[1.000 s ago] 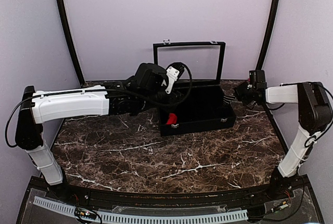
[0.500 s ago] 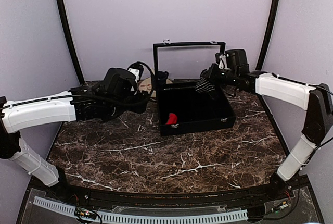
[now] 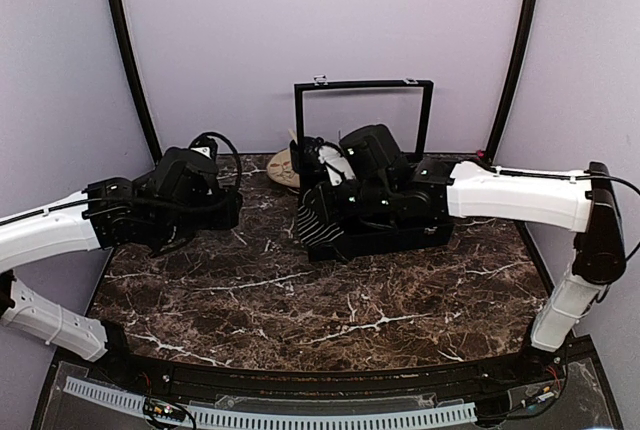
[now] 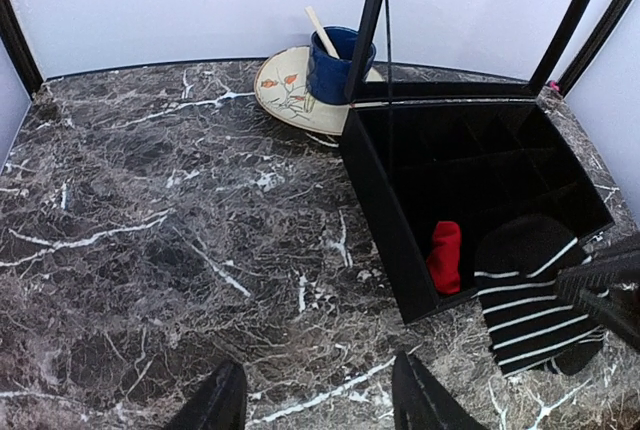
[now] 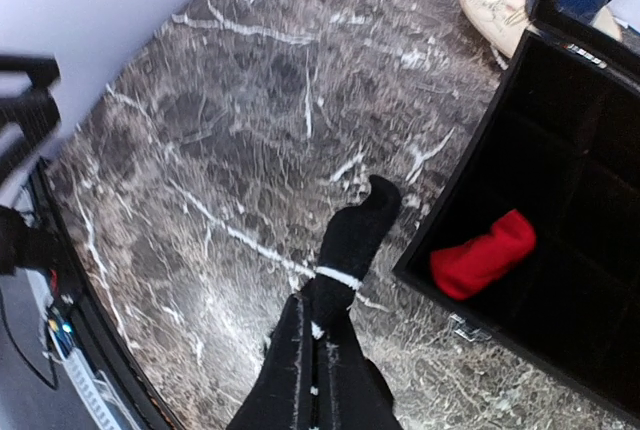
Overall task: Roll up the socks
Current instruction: Put down the sock at the center of the board.
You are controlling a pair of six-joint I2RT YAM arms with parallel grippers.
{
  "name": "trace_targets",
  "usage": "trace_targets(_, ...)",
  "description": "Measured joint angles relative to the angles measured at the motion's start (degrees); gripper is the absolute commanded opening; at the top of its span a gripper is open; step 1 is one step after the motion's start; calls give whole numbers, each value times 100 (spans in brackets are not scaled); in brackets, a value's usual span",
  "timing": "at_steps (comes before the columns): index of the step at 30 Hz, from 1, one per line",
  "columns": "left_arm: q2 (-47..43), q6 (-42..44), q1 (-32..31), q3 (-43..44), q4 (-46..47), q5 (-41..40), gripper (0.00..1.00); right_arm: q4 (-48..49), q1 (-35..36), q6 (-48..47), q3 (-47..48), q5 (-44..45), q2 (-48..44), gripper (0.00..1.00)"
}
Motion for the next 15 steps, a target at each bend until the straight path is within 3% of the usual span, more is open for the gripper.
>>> trace_targets(15,-170,-702,186,-275,-623,68,52,-332,1510,-1622,-81,2262,872,1)
